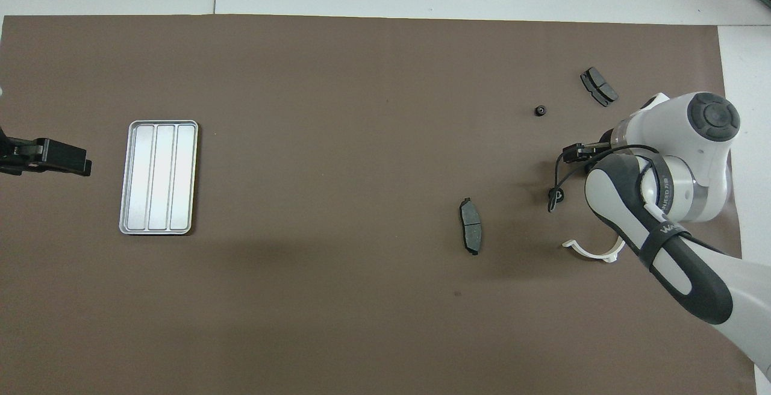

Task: Pick bearing gear from pile to tray
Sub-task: 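Close the right gripper on the bearing and lift it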

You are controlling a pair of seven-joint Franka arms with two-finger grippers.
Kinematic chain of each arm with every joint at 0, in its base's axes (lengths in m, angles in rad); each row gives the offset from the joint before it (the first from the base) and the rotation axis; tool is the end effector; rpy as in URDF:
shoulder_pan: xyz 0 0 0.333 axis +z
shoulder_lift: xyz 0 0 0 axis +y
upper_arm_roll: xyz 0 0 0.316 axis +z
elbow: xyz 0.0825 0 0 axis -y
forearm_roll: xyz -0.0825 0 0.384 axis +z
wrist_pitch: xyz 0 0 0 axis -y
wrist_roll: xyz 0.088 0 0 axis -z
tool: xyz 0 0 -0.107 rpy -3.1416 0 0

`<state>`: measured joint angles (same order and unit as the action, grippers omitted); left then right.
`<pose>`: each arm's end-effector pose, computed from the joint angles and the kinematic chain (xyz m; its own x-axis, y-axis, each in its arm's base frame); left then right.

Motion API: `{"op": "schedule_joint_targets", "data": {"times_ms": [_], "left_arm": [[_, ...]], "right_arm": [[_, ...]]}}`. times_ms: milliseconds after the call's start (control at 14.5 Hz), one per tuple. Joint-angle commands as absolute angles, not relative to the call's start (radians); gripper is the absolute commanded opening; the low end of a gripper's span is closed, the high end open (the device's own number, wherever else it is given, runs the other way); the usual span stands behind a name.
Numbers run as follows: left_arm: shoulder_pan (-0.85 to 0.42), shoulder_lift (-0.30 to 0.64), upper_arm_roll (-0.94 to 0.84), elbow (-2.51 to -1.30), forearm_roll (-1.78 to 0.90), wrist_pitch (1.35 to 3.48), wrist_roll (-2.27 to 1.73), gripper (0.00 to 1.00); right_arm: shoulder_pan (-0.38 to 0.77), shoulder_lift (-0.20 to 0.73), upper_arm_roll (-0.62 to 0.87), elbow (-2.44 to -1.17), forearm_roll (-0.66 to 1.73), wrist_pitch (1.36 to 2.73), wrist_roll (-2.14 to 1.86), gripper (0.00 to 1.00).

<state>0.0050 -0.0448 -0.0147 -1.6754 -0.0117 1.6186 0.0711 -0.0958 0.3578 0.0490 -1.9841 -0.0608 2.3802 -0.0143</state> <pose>0.5432 -0.0066 0.6037 0.9967 -0.0801 -0.0112 -0.0800 -0.9967 0.0119 0.6121 -0.0304 0.2883 0.9992 0.0078 0.0381 0.0068 -0.9996 0.0270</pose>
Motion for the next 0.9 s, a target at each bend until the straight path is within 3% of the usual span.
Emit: {"op": "schedule_joint_targets", "data": {"times_ms": [0, 828], "left_arm": [[0.000, -0.074, -0.014, -1.713, -0.002, 1.651, 0.074, 1.00], [0.000, -0.083, -0.014, -1.736, 0.000, 1.652, 0.080, 1.00]], "right_arm": [[-0.110, 0.354, 0.052, -1.991, -0.087, 2.396, -0.006, 0.86], [-0.120, 0.344, 0.052, -2.006, -0.087, 2.341, -0.018, 0.69]]}}
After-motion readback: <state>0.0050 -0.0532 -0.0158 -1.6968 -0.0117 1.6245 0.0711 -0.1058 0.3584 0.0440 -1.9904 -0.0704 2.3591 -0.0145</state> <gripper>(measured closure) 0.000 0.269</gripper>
